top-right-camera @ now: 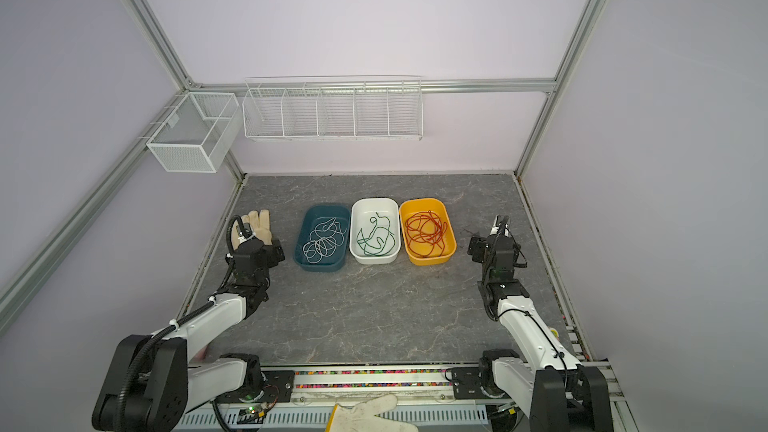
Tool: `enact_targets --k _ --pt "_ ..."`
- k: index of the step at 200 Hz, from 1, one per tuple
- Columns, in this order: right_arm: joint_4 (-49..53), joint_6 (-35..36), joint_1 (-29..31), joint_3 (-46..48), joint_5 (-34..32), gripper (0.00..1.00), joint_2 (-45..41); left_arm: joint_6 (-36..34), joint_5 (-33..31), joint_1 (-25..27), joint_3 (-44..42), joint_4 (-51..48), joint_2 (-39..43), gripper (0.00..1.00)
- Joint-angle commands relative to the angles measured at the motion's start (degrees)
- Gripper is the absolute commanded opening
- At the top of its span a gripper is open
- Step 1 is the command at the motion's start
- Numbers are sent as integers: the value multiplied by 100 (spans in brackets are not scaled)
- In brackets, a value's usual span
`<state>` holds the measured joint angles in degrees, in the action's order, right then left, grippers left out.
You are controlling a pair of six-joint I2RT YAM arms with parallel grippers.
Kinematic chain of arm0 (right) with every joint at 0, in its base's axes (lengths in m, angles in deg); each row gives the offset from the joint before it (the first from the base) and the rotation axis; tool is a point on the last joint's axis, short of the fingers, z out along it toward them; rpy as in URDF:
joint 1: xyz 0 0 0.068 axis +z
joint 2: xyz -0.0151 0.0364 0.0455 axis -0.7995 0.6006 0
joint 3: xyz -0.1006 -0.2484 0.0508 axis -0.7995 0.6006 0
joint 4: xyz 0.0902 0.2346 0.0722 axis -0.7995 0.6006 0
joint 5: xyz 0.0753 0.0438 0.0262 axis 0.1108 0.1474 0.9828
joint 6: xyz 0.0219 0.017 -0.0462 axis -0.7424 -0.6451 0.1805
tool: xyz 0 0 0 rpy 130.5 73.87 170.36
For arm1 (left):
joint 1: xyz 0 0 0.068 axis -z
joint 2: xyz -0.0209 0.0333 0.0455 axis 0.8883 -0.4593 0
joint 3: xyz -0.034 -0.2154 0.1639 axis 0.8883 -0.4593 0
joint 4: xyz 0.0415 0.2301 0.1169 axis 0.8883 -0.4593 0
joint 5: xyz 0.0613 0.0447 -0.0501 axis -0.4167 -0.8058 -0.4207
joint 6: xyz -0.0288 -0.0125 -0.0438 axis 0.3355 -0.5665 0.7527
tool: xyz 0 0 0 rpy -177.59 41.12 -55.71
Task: Untangle the cables
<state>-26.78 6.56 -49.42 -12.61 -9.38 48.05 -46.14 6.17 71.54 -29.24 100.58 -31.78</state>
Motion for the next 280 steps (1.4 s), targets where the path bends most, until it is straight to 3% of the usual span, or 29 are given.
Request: enact_targets --k 1,25,53,147,188,280 --pt "-296 102 -57 128 88 89 -71 -107 144 -36 -75 948 -223 99" --pt "-333 94 -84 145 118 89 -81 -110 110 -59 -161 1546 -421 99" --pt "-335 94 -89 169 160 89 -139 -122 401 -189 -18 1548 -602 99" --pt "-482 42 -101 200 299 89 -142 -424 388 -247 -98 2432 -1235 99" --pt "-595 80 -128 171 300 89 8 -561 517 -253 -26 2916 -1826 99" --pt "-1595 419 -161 167 462 89 870 -593 536 -263 -105 3193 -1897 99"
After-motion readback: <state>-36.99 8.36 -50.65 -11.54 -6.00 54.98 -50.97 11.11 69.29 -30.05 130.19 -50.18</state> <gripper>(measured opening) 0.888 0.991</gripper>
